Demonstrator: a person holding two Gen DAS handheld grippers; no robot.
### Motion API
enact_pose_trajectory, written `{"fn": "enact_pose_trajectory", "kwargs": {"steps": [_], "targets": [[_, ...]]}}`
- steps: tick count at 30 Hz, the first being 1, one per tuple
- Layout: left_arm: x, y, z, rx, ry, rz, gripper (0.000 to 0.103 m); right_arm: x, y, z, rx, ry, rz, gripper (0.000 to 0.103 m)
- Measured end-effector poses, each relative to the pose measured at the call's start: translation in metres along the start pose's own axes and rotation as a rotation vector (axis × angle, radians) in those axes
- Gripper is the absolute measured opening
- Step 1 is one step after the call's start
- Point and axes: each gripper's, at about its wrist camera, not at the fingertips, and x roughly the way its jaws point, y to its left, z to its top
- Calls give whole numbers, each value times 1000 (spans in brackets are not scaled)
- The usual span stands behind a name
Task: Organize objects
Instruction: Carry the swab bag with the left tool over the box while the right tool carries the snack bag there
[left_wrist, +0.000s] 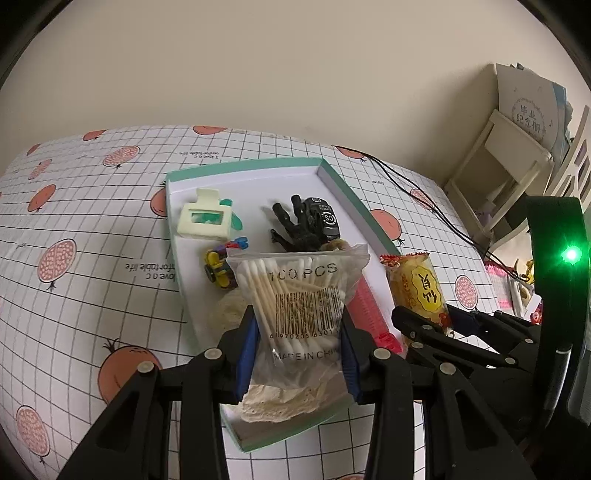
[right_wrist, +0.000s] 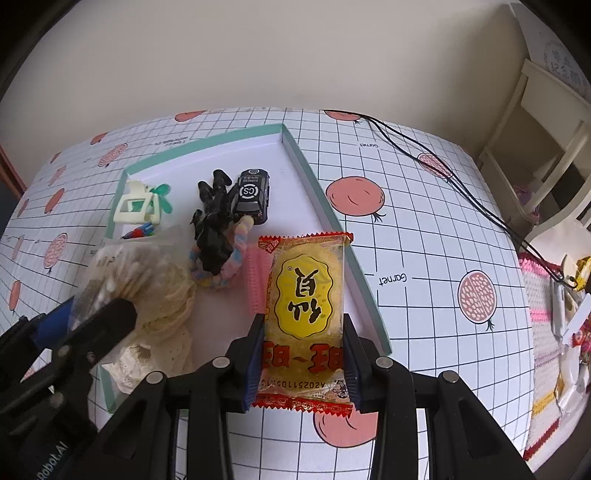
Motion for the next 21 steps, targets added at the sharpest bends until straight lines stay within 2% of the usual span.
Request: {"fn": "enact_pose_trajectory", "kwargs": {"steps": [13,21], "targets": [[22,-6,-2,7,37,5,42,20,-6,0,25,20,-1,39],[32,-7,-5,22,60,12,42,23,-11,3,61,-1,7,39]]}}
